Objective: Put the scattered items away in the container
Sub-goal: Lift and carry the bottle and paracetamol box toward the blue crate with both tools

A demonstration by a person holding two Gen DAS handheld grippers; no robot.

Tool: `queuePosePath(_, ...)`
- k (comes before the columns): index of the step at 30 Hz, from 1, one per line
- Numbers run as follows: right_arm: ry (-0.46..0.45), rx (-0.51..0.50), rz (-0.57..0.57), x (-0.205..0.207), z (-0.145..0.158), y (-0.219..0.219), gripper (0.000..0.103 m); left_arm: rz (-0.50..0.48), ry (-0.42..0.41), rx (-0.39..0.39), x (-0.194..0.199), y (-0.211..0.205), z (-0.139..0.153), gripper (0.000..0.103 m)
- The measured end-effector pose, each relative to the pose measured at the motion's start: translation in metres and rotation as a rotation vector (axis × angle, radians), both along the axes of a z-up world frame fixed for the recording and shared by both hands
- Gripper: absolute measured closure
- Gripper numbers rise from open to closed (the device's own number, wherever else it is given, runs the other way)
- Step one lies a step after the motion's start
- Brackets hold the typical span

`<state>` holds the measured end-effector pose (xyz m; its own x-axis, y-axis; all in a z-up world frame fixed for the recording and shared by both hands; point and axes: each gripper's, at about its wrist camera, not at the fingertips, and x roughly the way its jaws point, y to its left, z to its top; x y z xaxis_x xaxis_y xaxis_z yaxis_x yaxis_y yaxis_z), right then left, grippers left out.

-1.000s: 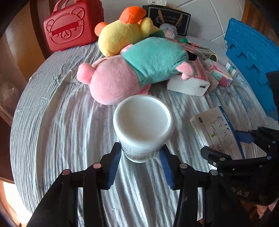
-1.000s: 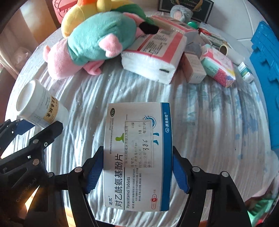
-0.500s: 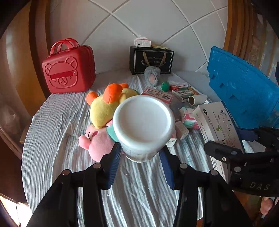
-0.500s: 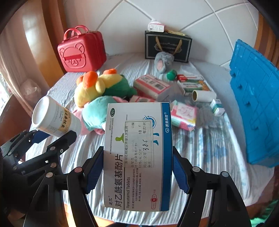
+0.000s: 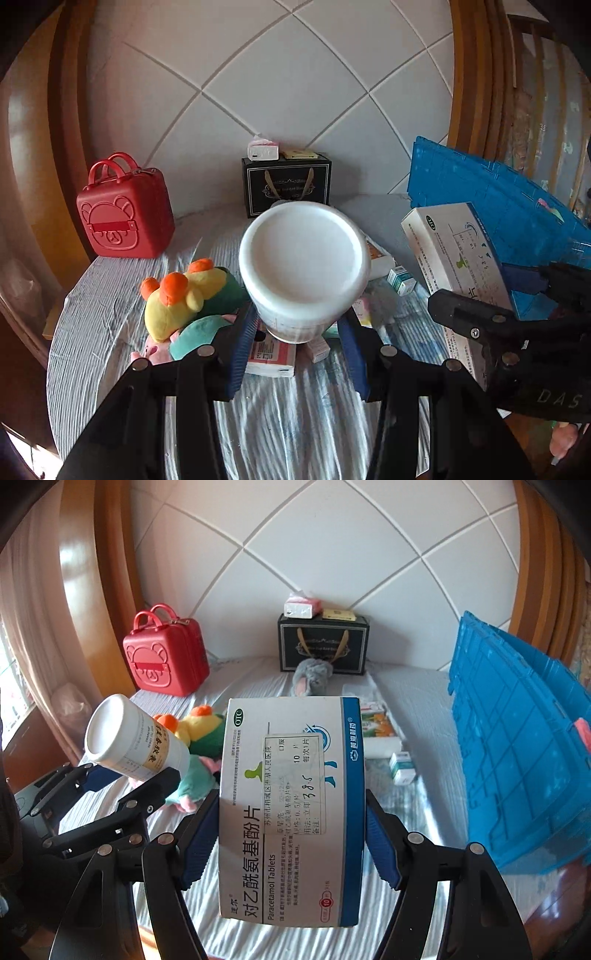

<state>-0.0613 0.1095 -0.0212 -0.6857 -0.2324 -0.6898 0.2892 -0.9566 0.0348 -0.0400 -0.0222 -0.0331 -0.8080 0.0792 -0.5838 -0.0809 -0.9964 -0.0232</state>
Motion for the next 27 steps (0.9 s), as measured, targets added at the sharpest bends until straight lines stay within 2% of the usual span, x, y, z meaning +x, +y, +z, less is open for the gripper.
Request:
queuePosePath(6,0.059,0.007,0.036,-0.007,0.024,0.068,0.031,0.036,0.049,0.004,-0.005,0.066,0.017,0.058)
queuePosePath(12,0.114,0.004,0.029,-0.022,0.052,0.125,0.031,0.040,0.089,-0.002,-0.015,0.113,0.040,0.058)
queuePosePath(16,0.159,-0.034,-0.006,-0.027,0.070,0.157,0.031,-0.016,0.130,-0.018,-0.026,0.140,0.055,0.058)
queuePosePath(19,0.186,-0.051,-0.059,-0.029,0.085,0.182,0.031,-0.064,0.157,0.001,-0.038,0.160,0.067,0.058)
queuePosePath(27,0.261,-0.025,-0.248,-0.031,0.120,0.273,0.031,-0.224,0.205,0.033,-0.065,0.241,0.104,0.058)
